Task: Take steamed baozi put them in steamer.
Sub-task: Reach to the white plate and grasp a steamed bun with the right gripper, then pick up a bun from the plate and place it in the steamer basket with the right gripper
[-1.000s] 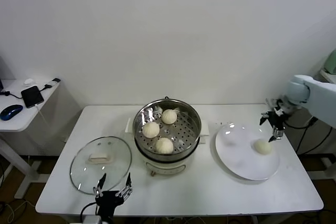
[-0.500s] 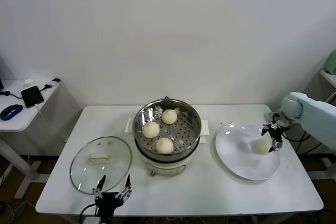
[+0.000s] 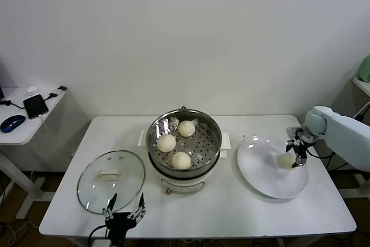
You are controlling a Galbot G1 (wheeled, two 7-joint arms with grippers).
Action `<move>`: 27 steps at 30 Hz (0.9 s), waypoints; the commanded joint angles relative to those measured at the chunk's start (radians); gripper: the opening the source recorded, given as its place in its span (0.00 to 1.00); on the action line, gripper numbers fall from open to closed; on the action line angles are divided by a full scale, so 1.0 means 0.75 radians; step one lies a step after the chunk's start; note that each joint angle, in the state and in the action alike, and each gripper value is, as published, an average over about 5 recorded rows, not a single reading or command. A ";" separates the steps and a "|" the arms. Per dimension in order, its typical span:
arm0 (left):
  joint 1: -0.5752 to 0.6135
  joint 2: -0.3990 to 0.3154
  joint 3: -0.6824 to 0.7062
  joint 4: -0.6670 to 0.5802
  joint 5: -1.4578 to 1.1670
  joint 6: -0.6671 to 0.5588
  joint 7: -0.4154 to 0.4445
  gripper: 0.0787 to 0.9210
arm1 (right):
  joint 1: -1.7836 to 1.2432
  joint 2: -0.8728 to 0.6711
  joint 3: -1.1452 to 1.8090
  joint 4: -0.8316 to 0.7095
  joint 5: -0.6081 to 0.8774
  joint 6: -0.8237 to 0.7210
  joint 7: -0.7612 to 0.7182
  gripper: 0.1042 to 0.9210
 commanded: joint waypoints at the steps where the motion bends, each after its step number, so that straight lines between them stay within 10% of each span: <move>1: 0.002 0.001 0.001 -0.002 0.001 0.002 -0.001 0.88 | 0.019 -0.014 0.017 0.062 0.000 -0.014 -0.015 0.69; 18: 0.031 0.016 0.019 -0.060 0.014 0.008 -0.002 0.88 | 1.282 0.239 -0.906 0.602 1.122 -0.229 -0.056 0.63; 27: 0.030 0.022 0.019 -0.076 0.008 0.010 -0.002 0.88 | 1.222 0.517 -0.837 0.762 1.377 -0.398 0.119 0.63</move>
